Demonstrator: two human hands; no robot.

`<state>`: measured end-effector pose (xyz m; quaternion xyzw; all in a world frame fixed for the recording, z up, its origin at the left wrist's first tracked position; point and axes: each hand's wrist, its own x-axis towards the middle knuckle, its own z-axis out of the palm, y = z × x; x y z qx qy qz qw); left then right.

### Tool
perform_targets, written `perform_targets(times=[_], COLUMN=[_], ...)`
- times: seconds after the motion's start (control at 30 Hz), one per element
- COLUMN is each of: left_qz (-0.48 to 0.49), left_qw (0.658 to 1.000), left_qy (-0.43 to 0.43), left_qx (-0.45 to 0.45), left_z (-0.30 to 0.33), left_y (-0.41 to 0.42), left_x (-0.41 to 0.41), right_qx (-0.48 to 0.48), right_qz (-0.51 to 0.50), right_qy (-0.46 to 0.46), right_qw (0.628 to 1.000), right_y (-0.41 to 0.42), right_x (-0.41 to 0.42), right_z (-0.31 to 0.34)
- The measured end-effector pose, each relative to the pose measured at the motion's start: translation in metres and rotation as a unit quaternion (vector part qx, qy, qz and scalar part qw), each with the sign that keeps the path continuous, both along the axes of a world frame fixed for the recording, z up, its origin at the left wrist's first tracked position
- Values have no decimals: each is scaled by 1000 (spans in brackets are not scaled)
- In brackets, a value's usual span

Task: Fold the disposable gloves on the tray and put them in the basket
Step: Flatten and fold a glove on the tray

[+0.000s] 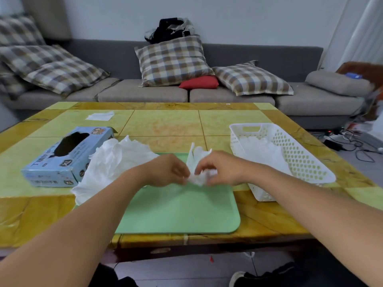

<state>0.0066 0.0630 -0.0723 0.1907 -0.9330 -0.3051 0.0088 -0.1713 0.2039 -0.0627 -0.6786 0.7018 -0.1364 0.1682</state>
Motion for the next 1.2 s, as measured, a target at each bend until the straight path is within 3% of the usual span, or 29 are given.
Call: perform_targets(times=[0.07, 0.13, 0.33, 0.53, 0.63, 0.8, 0.87, 0.93, 1.0, 1.07, 1.2], left_qz=[-62, -87, -90, -134, -169, -183, -153, -110, -55, -25, -49], left_qw=[997, 994, 993, 982, 974, 959, 969, 983, 988, 986, 969], left_qy=[-55, -66, -81, -81, -114, -212, -191, -128, -60, -41, -164], left_qx=[-1, 13, -17, -107, -101, -43, -39, -77, -128, -158, -176], left_z=[-6, -3, -3, -11, -9, 1, 6, 7, 5, -1, -12], left_y=[-1, -2, 5, 25, 30, 37, 34, 27, 22, 23, 32], left_x=[5, 8, 7, -4, -7, -1, 1, -1, -4, -8, -14], right_qx=[110, 163, 204, 187, 194, 304, 236, 87, 7, 19, 44], right_qz=[39, 69, 74, 53, 68, 50, 3, -79, -151, -205, -273], right_qy=[-13, -56, -113, 5, 42, -117, -117, -55, 7, 30, 41], right_qw=[993, 983, 970, 981, 978, 944, 965, 991, 988, 978, 960], right_y=[5, 7, 7, 5, 2, 7, 4, -5, -13, -19, -30], right_x=[0, -1, 5, 20, 28, 31, 22, 7, -3, -6, -1], right_z=[-2, 1, 5, -2, -4, 11, 15, 15, 9, -2, -18])
